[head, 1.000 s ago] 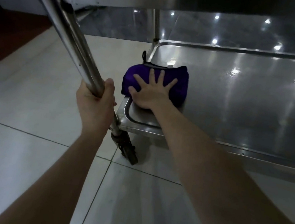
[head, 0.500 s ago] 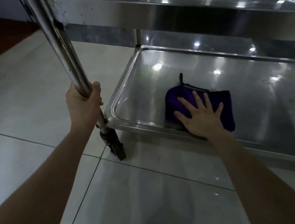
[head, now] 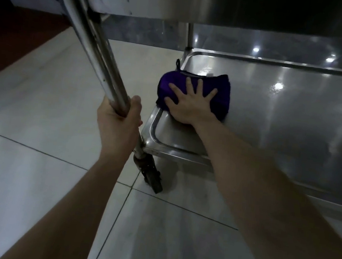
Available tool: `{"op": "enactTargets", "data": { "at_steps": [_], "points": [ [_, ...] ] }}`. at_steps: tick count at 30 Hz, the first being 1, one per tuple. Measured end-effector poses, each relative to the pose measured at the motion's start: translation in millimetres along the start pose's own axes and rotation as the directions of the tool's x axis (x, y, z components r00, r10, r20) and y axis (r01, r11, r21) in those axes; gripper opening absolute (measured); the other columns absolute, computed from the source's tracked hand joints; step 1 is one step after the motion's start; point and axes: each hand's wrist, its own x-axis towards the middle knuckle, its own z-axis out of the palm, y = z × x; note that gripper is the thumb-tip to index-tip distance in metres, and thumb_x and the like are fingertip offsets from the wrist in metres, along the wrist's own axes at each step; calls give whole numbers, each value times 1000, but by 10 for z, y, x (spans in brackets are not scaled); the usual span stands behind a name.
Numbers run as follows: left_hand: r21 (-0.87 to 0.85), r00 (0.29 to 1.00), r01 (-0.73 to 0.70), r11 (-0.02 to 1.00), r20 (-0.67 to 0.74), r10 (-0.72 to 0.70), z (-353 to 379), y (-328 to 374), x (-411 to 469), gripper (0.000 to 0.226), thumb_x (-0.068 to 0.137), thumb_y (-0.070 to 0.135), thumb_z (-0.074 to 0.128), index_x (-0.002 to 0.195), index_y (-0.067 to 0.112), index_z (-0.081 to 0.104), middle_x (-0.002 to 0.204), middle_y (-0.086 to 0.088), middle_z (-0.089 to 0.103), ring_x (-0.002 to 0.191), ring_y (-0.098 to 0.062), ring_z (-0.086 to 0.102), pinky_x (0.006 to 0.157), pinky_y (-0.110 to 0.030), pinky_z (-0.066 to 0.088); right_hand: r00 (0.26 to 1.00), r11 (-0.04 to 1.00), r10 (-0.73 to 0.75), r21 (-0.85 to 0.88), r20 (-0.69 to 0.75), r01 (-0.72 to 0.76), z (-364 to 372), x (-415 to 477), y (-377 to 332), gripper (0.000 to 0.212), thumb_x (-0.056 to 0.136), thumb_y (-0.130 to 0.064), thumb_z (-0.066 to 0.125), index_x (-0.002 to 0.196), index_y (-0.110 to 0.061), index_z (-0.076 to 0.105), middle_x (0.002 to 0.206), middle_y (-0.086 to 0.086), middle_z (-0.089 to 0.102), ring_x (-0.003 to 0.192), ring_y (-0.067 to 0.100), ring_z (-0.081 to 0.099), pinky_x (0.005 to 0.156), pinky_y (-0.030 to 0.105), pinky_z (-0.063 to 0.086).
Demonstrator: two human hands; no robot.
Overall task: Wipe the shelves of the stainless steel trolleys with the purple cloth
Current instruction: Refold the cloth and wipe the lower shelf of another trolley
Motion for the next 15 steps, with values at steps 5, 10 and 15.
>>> {"op": "enactTargets", "data": {
  "at_steps": [5, 10, 15],
  "points": [
    [44, 998, -3, 999, 55, 1, -48, 64, -20, 20, 103, 28, 71, 96, 15, 58, 78, -15, 67, 66, -29, 70, 65, -45, 64, 984, 984, -175, -11, -12, 175, 284, -961, -138, 69, 99, -80, 9, 165, -59, 7, 181, -2, -8, 165, 37, -15, 118, 80, -18],
    [57, 991, 58, 997, 115, -64, -122, 78, 54, 35, 96, 39, 75, 101, 6, 63, 77, -10, 71, 64, -21, 73, 69, -55, 65, 994, 992, -109, 62, -18, 110, 204, -1716, 490, 66, 100, -81, 12, 163, -61, 17, 181, -12, -2, 166, 26, -11, 123, 74, -16],
    [79, 979, 148, 986, 129, -157, -81, 60, 153, 61, 91, 50, 83, 115, 0, 59, 90, -10, 74, 82, -26, 78, 84, -57, 64, 980, 999, 44, 1, 195, -45, -156, -2137, 1384, 73, 97, -88, 20, 163, -63, 6, 179, -14, -15, 165, 26, -18, 123, 72, -14]
  ]
}}
